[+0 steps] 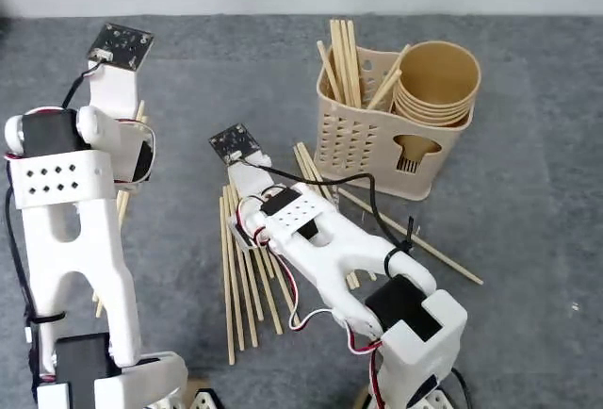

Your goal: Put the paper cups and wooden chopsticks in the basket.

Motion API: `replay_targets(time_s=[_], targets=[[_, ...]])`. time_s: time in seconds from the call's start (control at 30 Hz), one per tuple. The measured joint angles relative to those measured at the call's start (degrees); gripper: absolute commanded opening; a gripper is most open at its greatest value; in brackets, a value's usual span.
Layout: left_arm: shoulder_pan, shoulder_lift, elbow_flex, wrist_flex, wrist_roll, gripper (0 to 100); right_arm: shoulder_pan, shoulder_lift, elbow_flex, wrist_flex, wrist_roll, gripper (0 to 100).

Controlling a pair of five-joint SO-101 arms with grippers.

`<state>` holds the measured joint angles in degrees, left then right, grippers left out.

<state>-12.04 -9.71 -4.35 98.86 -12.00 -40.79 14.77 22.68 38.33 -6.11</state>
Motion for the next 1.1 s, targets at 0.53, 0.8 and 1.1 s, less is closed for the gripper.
replay_targets(time_s=[0.53, 0.8, 1.1], targets=[[0.00, 0.00, 0.00, 0.00, 0.00, 1, 2.81, 0.79, -5.27, 10.11, 3.08, 0.8], [0.00, 0.00, 0.00, 0.00, 0.00, 1, 3.25, 0.97, -8.26, 16.70, 5.19, 0.8], [0.00, 0.00, 0.00, 0.00, 0.00, 1, 3.25, -2.46, -12.04, 27.78, 5.36, 0.8]])
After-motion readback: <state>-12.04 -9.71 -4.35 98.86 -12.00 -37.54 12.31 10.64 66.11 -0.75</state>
